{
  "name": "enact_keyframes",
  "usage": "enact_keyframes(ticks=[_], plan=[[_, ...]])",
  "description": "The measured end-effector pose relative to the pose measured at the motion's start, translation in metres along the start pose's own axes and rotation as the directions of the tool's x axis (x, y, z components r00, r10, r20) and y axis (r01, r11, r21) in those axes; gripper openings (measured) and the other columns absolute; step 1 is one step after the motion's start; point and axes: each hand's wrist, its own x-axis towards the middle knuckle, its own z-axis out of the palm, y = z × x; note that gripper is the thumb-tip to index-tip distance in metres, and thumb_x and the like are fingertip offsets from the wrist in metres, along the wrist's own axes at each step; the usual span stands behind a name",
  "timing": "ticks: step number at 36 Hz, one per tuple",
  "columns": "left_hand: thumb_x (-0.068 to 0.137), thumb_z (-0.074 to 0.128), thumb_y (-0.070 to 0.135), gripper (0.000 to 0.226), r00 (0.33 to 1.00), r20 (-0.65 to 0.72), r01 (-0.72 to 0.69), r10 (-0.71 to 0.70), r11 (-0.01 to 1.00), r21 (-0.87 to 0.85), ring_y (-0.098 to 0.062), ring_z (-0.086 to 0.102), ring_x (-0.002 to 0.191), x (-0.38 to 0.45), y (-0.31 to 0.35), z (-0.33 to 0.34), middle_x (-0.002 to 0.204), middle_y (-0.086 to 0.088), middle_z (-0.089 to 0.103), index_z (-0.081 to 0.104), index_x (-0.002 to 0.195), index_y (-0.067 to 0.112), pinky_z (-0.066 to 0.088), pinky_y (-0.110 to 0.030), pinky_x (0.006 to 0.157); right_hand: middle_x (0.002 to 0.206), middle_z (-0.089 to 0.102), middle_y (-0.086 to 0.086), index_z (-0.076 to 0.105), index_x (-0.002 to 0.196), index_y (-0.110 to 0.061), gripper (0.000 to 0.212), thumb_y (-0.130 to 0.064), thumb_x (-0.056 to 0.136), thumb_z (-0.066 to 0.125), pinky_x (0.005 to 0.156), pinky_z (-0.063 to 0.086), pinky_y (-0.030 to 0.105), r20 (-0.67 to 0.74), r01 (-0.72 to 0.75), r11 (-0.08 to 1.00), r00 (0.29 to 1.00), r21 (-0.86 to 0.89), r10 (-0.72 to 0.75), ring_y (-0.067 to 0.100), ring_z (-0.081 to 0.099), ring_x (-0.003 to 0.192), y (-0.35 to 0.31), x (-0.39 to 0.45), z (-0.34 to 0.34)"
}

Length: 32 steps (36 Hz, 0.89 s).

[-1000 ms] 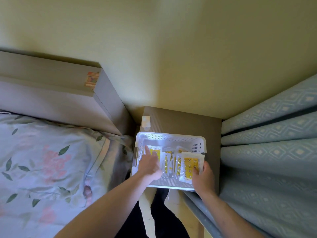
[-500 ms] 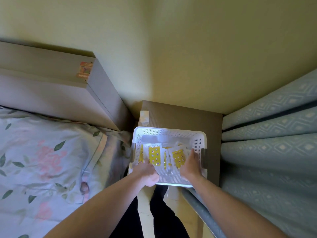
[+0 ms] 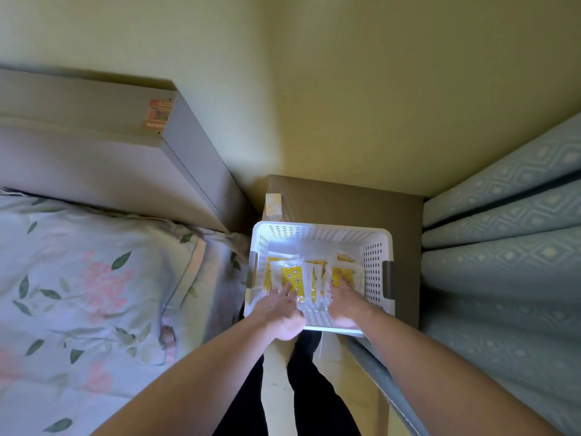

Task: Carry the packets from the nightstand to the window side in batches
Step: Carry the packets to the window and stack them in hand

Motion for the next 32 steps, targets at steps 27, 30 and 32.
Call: enact_keyframes(ticks=[27, 30, 32], plan=[[0.098, 0.037, 0.014, 0.049, 0.853, -0.514, -0.26, 0.097, 0.931, -0.257, -0.02, 0.038, 0.144, -0.16, -0.054, 0.014, 0.16, 0.001, 0.037, 0.049, 0.146, 0.015, 0.032, -0.028, 0.117, 0.163, 0.029, -0.005, 0.041, 0.152, -0.024, 0.064, -0.001, 0.092, 0.039, 0.117, 0.029, 0.032, -0.469, 0.178, 0.906, 0.883, 0.385, 0.025, 0.022, 0.032, 0.148, -0.009, -0.189, 0.073], [0.09, 0.035, 0.017, 0.052, 0.81, -0.57, -0.331, 0.137, 0.909, -0.252, -0.015, 0.046, 0.137, -0.189, -0.074, 0.025, 0.152, 0.008, 0.046, 0.058, 0.137, 0.021, 0.041, -0.027, 0.11, 0.154, 0.043, -0.002, 0.045, 0.148, -0.024, 0.058, -0.006, 0.093, 0.044, 0.107, 0.038, 0.028, -0.506, 0.224, 0.881, 0.862, 0.416, 0.019, 0.023, 0.046, 0.136, -0.023, -0.219, 0.095], [0.09, 0.035, 0.019, 0.052, 0.773, -0.617, -0.366, 0.148, 0.899, -0.243, -0.011, 0.045, 0.137, -0.22, -0.084, 0.033, 0.152, 0.013, 0.044, 0.058, 0.136, 0.026, 0.038, -0.022, 0.109, 0.154, 0.045, -0.003, 0.046, 0.147, -0.023, 0.055, -0.008, 0.095, 0.048, 0.111, 0.035, 0.026, -0.545, 0.294, 0.86, 0.838, 0.416, -0.023, 0.021, 0.045, 0.138, -0.032, -0.244, 0.112]])
